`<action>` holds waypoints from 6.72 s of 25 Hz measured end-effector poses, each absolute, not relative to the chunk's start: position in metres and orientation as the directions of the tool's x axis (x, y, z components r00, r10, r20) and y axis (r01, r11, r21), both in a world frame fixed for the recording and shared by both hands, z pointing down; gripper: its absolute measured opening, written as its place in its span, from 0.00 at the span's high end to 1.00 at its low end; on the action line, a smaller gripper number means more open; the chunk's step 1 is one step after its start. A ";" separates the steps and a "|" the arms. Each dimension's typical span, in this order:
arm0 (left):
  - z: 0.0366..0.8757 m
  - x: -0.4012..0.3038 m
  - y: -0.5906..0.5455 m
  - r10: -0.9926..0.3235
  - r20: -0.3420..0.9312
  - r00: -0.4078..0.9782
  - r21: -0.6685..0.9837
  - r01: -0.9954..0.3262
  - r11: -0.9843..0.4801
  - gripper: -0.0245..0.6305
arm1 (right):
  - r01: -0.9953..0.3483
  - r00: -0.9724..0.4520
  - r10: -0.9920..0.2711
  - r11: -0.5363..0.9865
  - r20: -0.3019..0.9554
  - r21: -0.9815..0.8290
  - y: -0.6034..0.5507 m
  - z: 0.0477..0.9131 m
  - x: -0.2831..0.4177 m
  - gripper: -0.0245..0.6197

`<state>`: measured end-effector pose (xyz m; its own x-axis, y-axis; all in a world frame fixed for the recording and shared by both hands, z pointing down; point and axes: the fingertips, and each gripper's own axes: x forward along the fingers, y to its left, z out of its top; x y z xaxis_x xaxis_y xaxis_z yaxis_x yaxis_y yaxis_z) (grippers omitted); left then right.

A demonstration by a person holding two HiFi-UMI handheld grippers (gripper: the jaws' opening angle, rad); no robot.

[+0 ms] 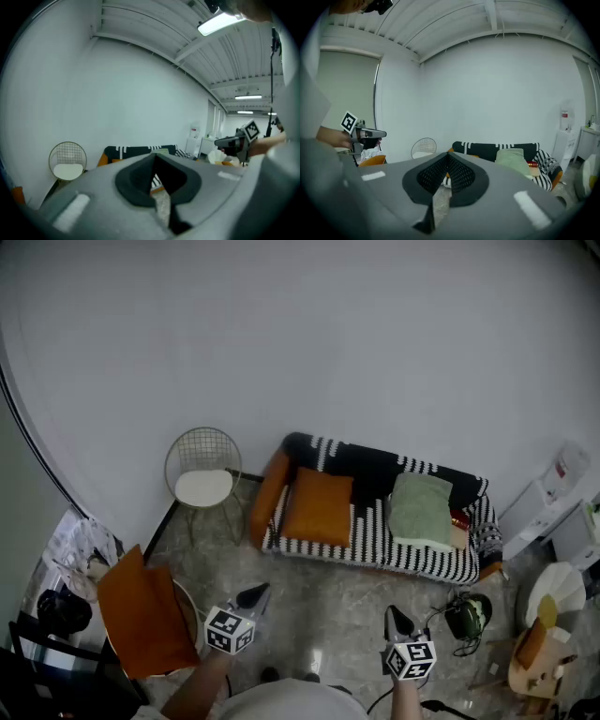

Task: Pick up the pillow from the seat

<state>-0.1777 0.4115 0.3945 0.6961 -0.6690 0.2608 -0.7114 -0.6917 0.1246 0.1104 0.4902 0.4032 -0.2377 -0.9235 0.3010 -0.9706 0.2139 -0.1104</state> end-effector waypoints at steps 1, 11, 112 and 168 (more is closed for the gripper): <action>0.394 -0.179 0.411 -0.668 0.261 0.697 0.122 -0.710 -0.693 0.96 | -0.970 -0.239 -0.924 0.215 0.299 -0.111 0.490 0.403 0.108 0.96; 0.392 -0.177 0.408 -0.665 0.262 0.699 0.113 -0.707 -0.698 0.96 | -0.969 -0.245 -0.924 0.223 0.294 -0.106 0.485 0.400 0.105 0.96; 0.454 -0.194 0.074 -0.605 0.344 0.718 0.147 -0.677 -0.721 0.96 | -0.985 -0.171 -0.902 0.165 0.396 -0.050 0.155 0.445 0.073 0.95; 0.486 -0.001 -0.174 -0.695 0.433 0.574 0.142 -0.805 -0.576 0.96 | -0.910 -0.415 -0.799 0.376 0.436 -0.177 -0.146 0.504 0.241 0.95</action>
